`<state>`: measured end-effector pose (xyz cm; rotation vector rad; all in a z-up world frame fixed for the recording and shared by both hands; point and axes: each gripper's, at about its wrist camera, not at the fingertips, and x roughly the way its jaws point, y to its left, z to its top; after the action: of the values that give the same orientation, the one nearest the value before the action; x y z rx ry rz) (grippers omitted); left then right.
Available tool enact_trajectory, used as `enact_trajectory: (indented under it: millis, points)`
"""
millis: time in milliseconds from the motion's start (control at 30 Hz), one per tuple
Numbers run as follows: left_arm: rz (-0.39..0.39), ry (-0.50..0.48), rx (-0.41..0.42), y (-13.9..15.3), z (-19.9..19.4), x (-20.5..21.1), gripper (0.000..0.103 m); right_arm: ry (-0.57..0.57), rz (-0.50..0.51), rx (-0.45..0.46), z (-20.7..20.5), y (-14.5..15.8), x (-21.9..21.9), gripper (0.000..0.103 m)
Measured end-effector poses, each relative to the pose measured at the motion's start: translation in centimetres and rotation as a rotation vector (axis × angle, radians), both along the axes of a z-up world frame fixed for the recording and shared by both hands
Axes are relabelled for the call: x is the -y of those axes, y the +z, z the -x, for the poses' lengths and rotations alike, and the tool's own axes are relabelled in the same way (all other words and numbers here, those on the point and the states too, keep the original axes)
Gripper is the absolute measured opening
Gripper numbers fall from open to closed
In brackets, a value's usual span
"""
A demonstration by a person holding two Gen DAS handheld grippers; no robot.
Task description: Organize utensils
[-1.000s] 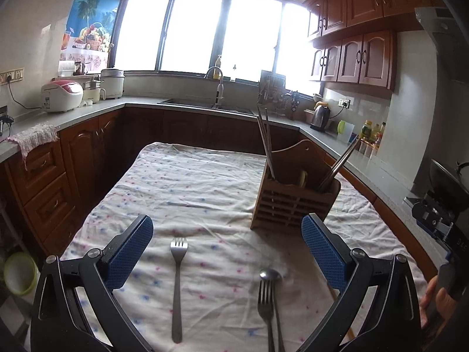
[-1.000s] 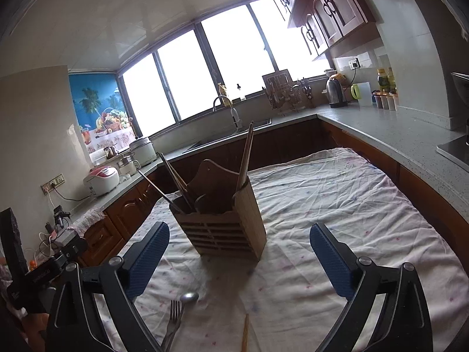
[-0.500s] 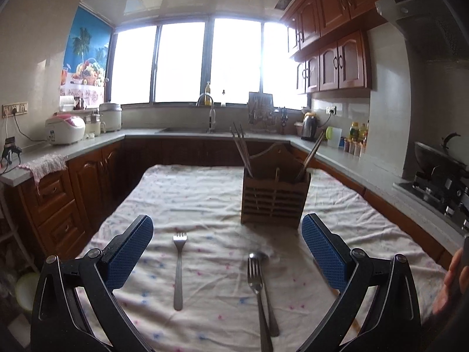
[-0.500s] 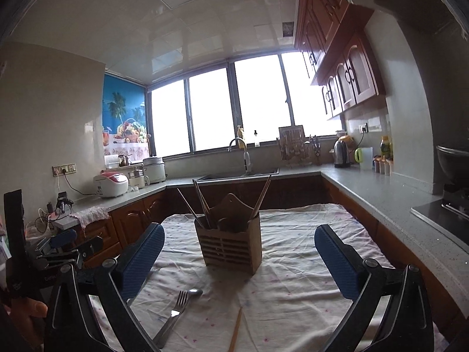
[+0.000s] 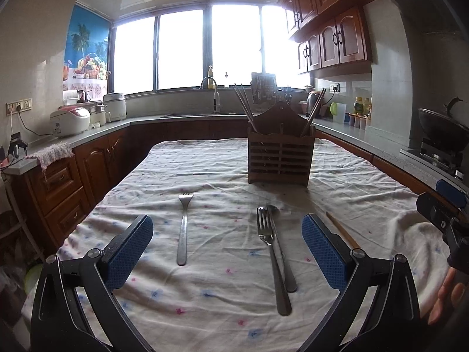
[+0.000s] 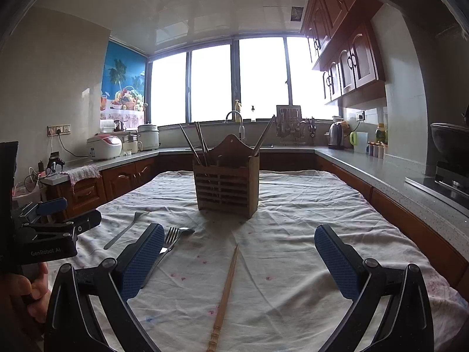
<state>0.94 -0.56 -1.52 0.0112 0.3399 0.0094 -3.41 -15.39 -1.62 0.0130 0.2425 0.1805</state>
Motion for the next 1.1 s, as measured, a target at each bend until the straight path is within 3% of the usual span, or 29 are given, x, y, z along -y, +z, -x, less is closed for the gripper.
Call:
enact_trajectory:
  millis: [567,1100]
  points:
    - [0.012,0.003,-0.008,-0.4,0.5,-0.3,0.103,-0.023,-0.082,-0.110,-1.1,-2.0,1.4,0.103]
    - [0.016,0.011,-0.027,-0.5,0.4,-0.4,0.103,-0.017,-0.084,-0.109,-1.1,-1.9,1.1,0.103]
